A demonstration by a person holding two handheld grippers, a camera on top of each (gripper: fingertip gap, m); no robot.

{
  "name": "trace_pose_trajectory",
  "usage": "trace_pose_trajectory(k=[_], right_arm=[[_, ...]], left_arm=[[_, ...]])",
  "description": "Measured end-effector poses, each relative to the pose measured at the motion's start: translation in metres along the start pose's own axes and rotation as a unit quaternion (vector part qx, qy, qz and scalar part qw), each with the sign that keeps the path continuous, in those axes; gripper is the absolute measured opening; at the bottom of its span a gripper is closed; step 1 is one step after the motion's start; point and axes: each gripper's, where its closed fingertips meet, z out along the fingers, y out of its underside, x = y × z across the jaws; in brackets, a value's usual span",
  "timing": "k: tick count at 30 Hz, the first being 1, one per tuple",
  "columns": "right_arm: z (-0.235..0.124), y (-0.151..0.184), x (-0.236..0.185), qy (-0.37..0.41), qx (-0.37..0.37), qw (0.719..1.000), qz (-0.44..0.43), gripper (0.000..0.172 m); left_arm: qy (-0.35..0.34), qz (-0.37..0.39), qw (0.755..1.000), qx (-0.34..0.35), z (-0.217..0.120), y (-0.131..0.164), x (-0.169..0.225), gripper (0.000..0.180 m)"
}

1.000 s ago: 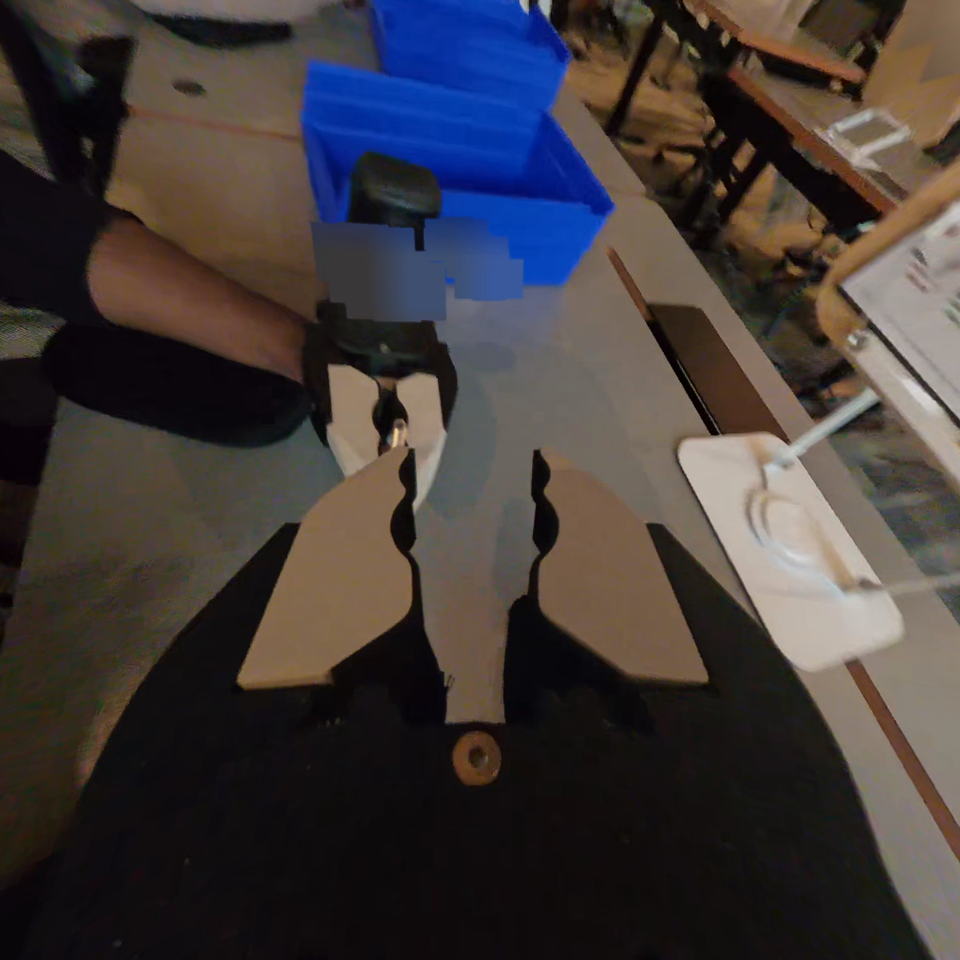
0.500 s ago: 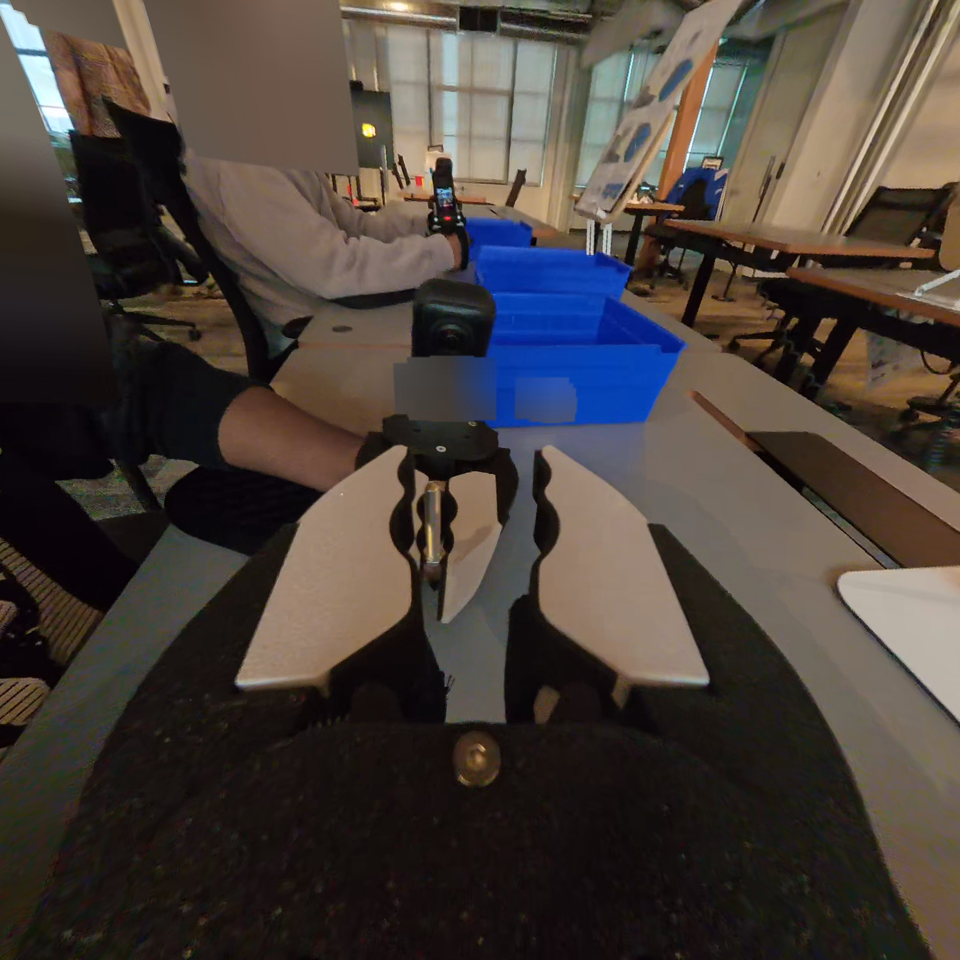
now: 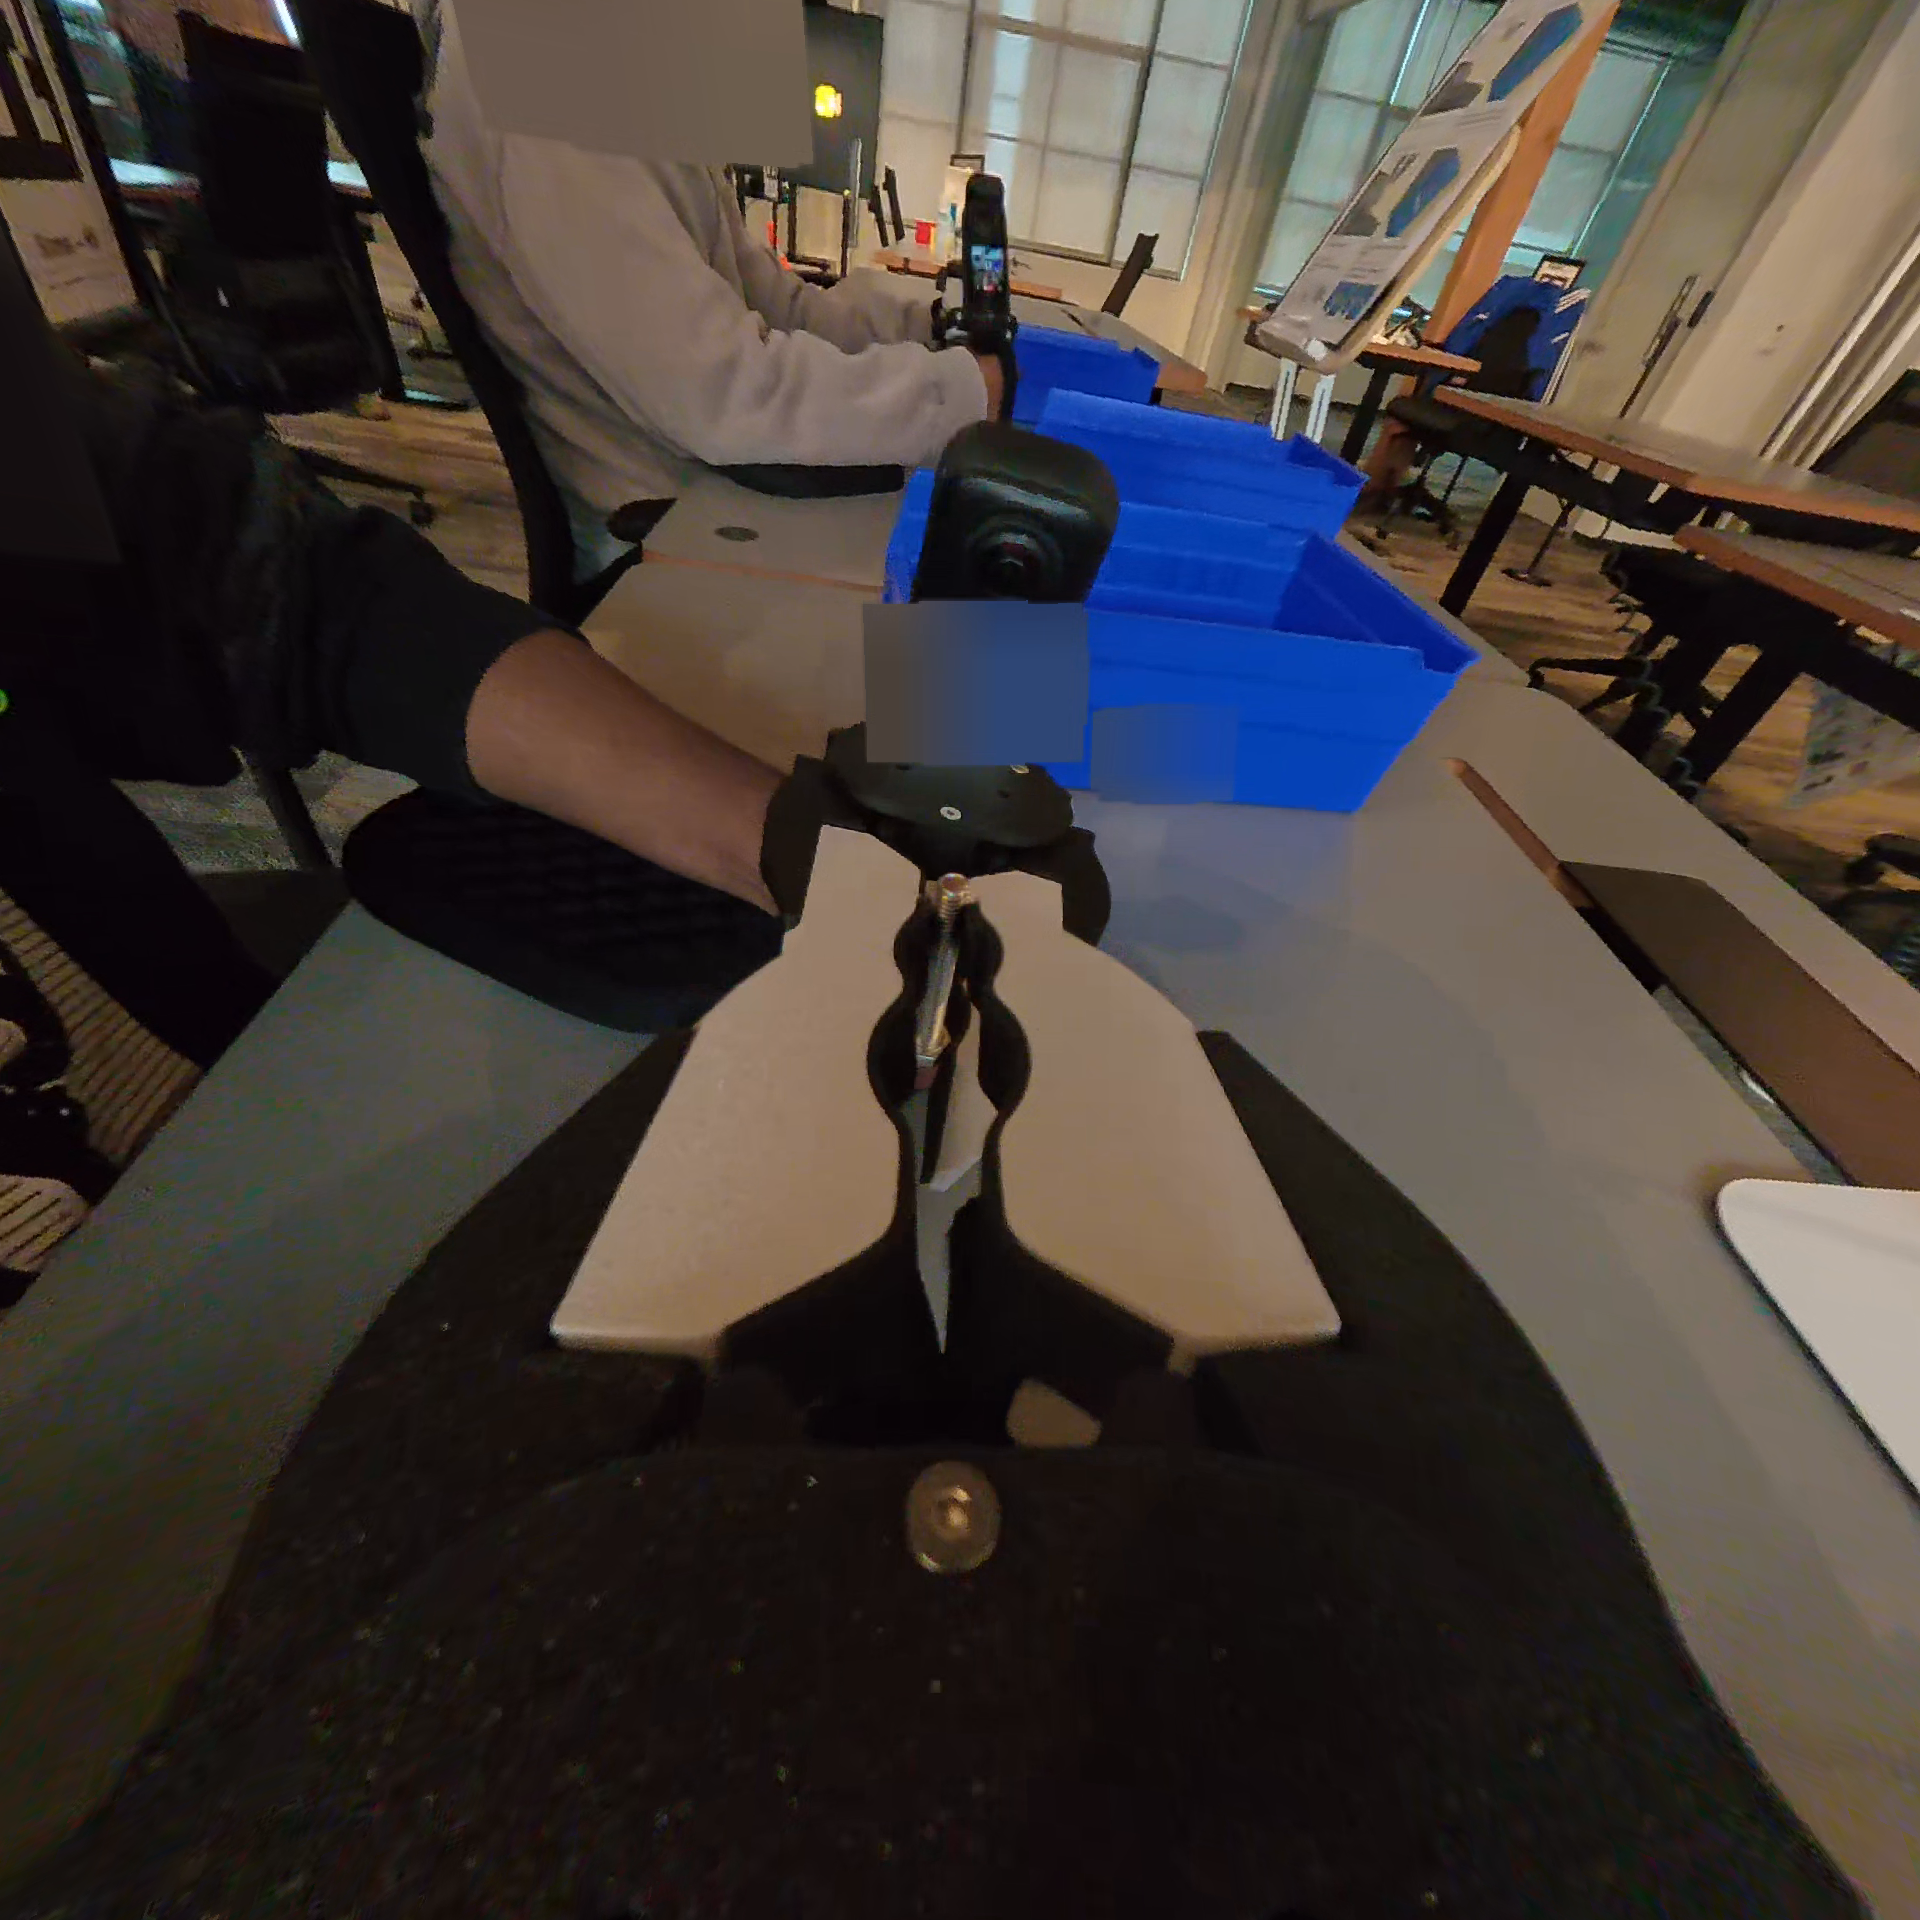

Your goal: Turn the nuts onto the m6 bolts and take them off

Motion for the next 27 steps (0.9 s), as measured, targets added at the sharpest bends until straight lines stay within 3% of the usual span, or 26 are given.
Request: trace_pose_trajectory(k=[3, 7, 12, 16, 20, 27], right_arm=[[-0.001, -0.002, -0.002, -0.002, -0.003, 1.000, -0.003, 0.004], [-0.006, -0.008, 0.002, 0.007, 0.005, 1.000, 0.001, 0.004], [-0.020, -0.014, 0.017, 0.046, -0.002, 0.999, 0.005, 0.004], [-0.042, -0.019, 0.037, 0.096, -0.013, 0.995, 0.013, 0.005], [-0.077, -0.023, 0.069, 0.169, -0.035, 0.984, 0.044, 0.005], [-0.181, -0.009, 0.139, 0.308, -0.150, 0.933, 0.111, 0.004]], left_arm=[[-0.006, 0.003, 1.000, 0.005, 0.000, -0.001, -0.001, 0.010], [-0.032, 0.028, 0.999, 0.005, 0.000, -0.003, -0.004, 0.041], [-0.115, 0.043, 0.992, -0.010, -0.004, -0.001, -0.029, 0.072], [-0.142, 0.034, 0.989, -0.001, -0.008, -0.003, -0.038, 0.076], [-0.149, 0.023, 0.988, 0.002, -0.010, -0.004, -0.041, 0.079], [-0.156, 0.010, 0.988, 0.003, -0.011, -0.003, -0.045, 0.089]])
